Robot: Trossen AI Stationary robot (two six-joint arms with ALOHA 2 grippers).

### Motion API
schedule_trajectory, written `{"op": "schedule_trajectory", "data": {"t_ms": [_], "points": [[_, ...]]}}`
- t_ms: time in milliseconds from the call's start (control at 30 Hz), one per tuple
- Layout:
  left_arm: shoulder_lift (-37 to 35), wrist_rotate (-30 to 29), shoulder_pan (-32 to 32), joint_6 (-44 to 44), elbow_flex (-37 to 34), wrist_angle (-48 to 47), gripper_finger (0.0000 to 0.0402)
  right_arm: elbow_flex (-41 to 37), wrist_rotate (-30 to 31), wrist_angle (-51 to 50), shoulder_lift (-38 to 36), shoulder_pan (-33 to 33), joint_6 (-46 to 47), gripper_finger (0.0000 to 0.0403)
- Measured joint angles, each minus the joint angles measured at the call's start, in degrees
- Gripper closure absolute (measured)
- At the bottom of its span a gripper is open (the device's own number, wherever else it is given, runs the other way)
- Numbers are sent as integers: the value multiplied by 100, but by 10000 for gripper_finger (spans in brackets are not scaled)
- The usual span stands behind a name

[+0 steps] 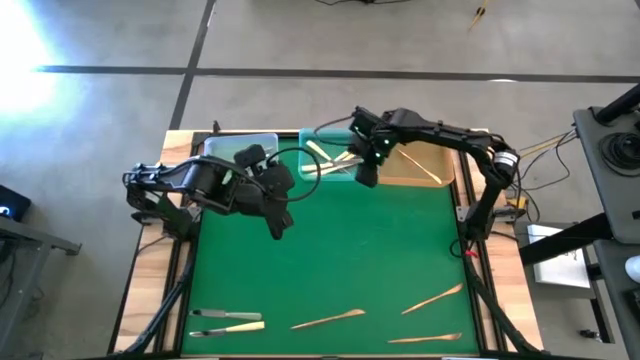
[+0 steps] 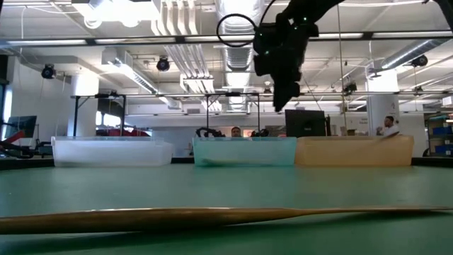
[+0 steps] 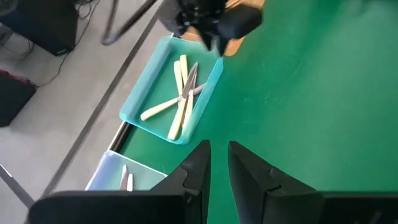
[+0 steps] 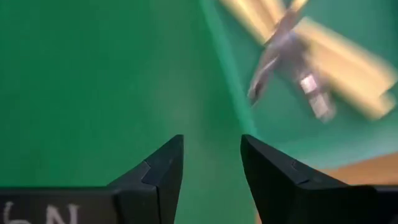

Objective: Sort silverware by color (type)
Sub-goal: Put the top right gold knife into the yellow bin

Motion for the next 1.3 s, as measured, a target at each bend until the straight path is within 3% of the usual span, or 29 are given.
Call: {"op": "schedule_trajectory", "data": {"t_ms": [267, 400, 500, 600, 767, 900, 1067, 1167, 1300], "points": [[-29, 471, -45, 346, -4, -1, 363, -546, -135, -1017, -380, 346, 610, 263], [-29, 631, -225, 348, -34, 0, 363, -1267, -793, -1136, -870, 852, 892, 262], [-31, 634, -440, 344, -97, -1, 363, -1902, -1252, -1108, -1378, 1459, 1339, 264], [-31, 637, -700, 284, -133, -1, 363, -2526, -1248, -894, -1892, 2291, 2103, 263], [-33, 637, -1149, 136, -162, 2, 363, -3338, -1207, 468, -2556, 3930, 3757, 264], [-33, 637, -1436, -21, -162, 0, 363, -3625, -522, 1331, -2721, 5261, 4186, 265], [-33, 612, -1733, -248, -162, 0, 363, -3694, 732, 1464, -2459, 6605, 4148, 265], [-29, 607, -1880, -440, -162, 54, 363, -3702, 1289, 1505, -2155, 7072, 4054, 265], [-29, 531, -2068, -638, -162, 109, 363, -3702, 1361, 1927, -1683, 7323, 3959, 265]]}}
